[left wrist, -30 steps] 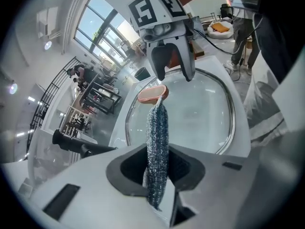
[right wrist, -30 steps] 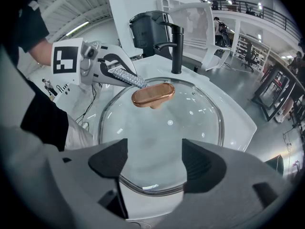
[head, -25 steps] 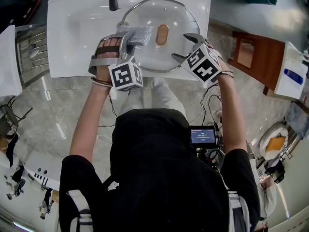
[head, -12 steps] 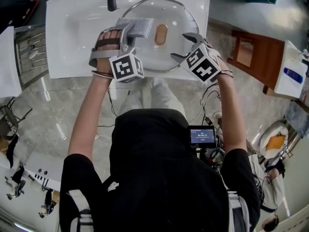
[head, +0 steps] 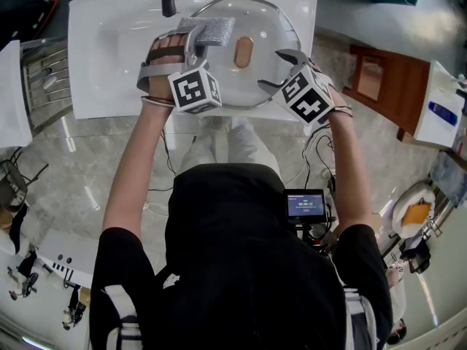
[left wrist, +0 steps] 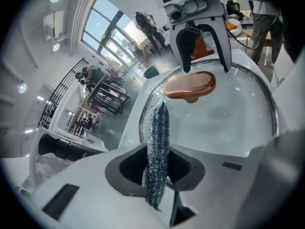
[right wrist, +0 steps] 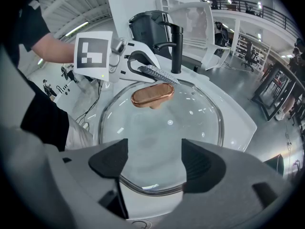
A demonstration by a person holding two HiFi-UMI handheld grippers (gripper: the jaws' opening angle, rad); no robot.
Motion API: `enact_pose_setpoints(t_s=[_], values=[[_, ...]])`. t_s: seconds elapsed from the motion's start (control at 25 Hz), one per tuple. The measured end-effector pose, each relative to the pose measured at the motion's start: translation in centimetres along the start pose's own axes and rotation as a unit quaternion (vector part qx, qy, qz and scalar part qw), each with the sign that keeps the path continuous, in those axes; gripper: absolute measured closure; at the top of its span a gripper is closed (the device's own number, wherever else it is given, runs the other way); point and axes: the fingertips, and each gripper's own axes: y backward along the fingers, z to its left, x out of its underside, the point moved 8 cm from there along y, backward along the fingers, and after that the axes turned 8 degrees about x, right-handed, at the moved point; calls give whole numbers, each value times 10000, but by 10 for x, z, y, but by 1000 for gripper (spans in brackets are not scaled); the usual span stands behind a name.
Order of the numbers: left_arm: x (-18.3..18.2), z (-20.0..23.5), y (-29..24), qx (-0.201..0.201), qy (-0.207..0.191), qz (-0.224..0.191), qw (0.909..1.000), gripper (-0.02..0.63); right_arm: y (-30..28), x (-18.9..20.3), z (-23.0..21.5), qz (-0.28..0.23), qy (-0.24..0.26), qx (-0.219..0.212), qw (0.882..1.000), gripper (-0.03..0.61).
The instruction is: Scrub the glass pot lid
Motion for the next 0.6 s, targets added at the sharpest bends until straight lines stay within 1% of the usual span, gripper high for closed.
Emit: enact_pose_setpoints(t_s=[0.6], values=[[4, -9, 7, -35, 41, -19, 10000, 537, 0, 0, 0, 12, -6, -6, 10000, 242]])
